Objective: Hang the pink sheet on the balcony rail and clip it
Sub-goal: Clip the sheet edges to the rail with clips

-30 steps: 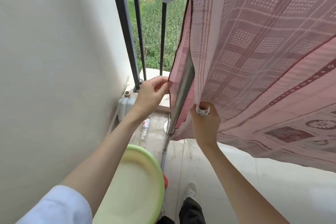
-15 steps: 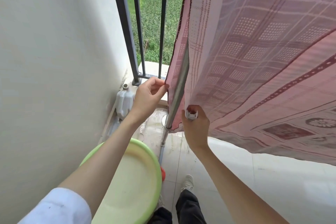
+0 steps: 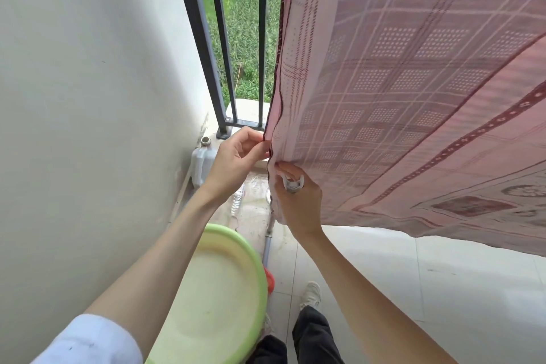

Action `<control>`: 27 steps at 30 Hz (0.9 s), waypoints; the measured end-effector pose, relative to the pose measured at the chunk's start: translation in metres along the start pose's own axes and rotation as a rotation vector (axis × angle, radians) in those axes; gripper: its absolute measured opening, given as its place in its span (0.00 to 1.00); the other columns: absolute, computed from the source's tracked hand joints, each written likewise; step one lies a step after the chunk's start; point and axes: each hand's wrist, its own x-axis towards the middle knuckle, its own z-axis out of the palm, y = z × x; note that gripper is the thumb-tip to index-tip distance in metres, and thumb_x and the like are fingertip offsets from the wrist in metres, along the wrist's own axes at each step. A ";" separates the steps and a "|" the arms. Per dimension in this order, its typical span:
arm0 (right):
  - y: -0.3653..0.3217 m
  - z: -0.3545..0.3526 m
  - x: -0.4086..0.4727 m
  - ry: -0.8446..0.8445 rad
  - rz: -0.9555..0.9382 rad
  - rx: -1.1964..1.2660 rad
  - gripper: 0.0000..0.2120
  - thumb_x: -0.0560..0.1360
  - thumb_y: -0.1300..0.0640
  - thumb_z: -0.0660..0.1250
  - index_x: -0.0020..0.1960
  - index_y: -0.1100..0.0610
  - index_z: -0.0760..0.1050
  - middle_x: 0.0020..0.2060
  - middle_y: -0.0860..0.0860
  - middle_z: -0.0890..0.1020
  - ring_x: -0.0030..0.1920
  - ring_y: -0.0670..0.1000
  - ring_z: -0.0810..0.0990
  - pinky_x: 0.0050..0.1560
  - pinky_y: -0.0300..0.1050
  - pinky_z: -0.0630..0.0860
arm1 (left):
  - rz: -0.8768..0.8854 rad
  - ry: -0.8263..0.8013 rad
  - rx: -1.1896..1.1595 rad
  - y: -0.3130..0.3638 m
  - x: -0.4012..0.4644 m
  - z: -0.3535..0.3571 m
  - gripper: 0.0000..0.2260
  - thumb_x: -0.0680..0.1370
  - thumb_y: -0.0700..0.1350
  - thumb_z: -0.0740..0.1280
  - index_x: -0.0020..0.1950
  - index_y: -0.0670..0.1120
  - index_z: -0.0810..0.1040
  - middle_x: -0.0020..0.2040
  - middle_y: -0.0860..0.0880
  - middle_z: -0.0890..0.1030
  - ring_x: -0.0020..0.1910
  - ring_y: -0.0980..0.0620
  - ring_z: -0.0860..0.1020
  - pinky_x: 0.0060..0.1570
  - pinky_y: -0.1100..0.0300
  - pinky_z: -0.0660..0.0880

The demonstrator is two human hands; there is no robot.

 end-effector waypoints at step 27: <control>0.024 -0.009 0.000 -0.265 0.529 0.422 0.10 0.77 0.52 0.64 0.46 0.59 0.68 0.28 0.55 0.69 0.25 0.50 0.68 0.26 0.41 0.67 | -0.002 -0.095 0.296 -0.039 0.019 0.004 0.08 0.74 0.37 0.68 0.49 0.48 0.81 0.53 0.45 0.78 0.53 0.46 0.78 0.56 0.56 0.76</control>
